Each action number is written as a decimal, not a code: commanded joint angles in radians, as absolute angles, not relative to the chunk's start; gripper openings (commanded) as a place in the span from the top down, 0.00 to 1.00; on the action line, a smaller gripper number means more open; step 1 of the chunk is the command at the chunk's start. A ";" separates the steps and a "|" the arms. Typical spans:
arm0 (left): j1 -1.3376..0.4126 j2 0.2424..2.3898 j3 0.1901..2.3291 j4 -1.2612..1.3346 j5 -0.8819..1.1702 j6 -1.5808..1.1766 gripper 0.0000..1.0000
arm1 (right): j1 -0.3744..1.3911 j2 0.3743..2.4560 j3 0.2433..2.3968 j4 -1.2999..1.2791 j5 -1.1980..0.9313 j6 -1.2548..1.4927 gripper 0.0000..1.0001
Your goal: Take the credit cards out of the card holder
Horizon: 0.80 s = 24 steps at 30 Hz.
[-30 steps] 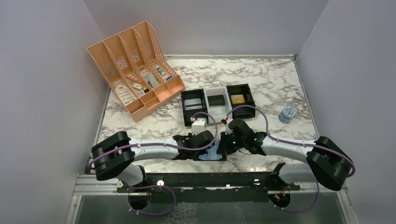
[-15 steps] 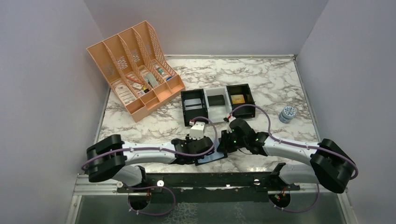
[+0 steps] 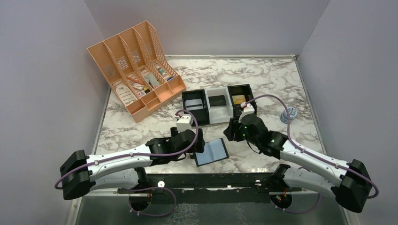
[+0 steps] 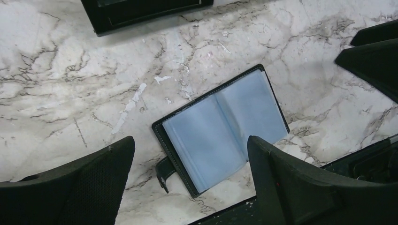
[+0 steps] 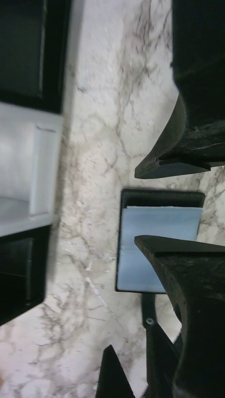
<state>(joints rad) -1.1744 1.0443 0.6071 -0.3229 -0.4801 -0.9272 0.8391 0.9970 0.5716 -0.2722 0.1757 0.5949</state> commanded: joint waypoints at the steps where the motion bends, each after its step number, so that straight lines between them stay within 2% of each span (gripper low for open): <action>1: -1.097 1.002 0.626 -0.322 -0.403 -0.805 0.05 | 0.847 0.891 0.611 -0.265 0.403 0.494 0.51; 5: -0.957 1.010 0.676 -0.322 -0.294 -0.688 0.01 | 0.847 0.798 0.596 -0.132 0.482 0.371 0.39; 7: -0.906 1.022 0.724 -0.355 -0.287 -0.635 0.01 | 0.847 0.767 0.584 -0.060 0.536 0.322 0.24; 9: -0.836 1.025 0.769 -0.380 -0.285 -0.596 0.01 | 0.847 0.760 0.586 -0.015 0.608 0.310 0.16; 11: -0.745 1.019 0.802 -0.391 -0.251 -0.566 0.01 | 0.847 0.771 0.599 0.014 0.654 0.310 0.10; 15: -0.563 0.987 0.854 -0.405 -0.194 -0.530 0.01 | 0.819 0.854 0.667 0.015 0.675 0.287 0.07; 18: -0.471 0.969 0.891 -0.426 -0.185 -0.507 0.01 | 0.664 0.931 0.736 -0.055 0.519 0.336 0.06; 22: -0.463 0.948 0.923 -0.453 -0.289 -0.512 0.01 | 0.354 1.001 0.800 -0.091 0.140 0.426 0.06; 24: -0.463 0.935 0.934 -0.473 -0.346 -0.528 0.01 | 0.323 1.034 0.864 -0.116 0.092 0.413 0.06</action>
